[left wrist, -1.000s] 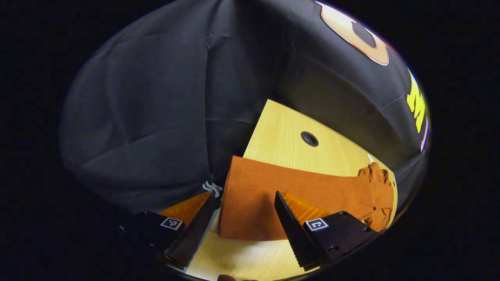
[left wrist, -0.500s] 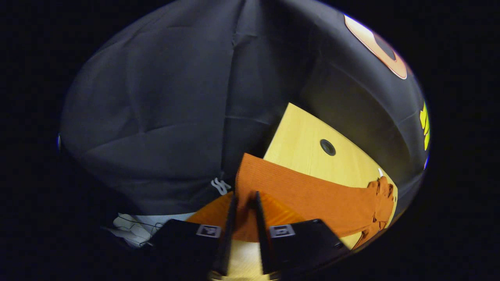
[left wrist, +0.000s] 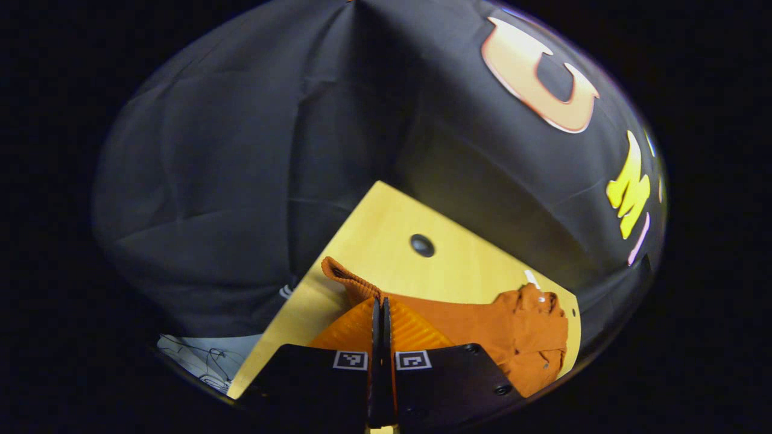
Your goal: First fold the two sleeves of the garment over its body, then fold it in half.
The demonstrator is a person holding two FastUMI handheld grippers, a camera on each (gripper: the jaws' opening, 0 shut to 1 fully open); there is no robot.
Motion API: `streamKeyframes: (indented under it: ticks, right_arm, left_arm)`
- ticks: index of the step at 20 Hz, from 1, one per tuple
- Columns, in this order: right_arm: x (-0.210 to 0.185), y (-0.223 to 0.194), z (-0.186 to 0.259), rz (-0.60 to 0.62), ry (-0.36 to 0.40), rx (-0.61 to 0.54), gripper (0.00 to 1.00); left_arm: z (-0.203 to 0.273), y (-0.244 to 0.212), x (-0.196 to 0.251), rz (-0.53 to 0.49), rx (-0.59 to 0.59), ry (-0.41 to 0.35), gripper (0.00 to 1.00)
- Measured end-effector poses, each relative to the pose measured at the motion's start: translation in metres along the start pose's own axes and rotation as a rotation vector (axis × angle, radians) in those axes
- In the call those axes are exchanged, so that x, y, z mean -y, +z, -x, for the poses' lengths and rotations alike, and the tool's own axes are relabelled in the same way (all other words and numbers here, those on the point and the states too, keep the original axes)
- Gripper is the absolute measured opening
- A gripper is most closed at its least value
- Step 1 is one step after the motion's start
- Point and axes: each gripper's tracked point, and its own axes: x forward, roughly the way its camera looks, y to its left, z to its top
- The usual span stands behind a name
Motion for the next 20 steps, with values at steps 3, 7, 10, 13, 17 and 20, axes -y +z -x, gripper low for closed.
streamKeyframes:
  ticks: [3, 7, 10, 13, 17, 20]
  right_arm:
    - [-0.001, 0.002, 0.001, 0.019, 0.024, 0.022, 0.9]
    - [0.013, 0.011, 0.016, -0.006, 0.044, 0.062, 0.91]
    - [0.034, 0.022, 0.026, -0.058, 0.035, 0.105, 0.91]
    - [0.059, 0.034, 0.038, -0.101, 0.013, 0.153, 0.9]
    - [0.099, 0.043, 0.062, -0.128, -0.052, 0.202, 0.9]
    - [0.126, 0.039, 0.079, -0.13, -0.108, 0.207, 0.9]
  left_arm:
    - [0.014, 0.024, 0.069, -0.041, 0.041, -0.078, 0.02]
    - [0.029, 0.037, 0.188, -0.116, 0.068, -0.233, 0.03]
    - [0.041, 0.024, 0.285, -0.229, 0.056, -0.365, 0.03]
    - [0.041, 0.002, 0.373, -0.317, 0.015, -0.483, 0.02]
    - [0.018, -0.059, 0.454, -0.403, -0.096, -0.564, 0.03]
    - [-0.008, -0.106, 0.485, -0.47, -0.178, -0.59, 0.03]
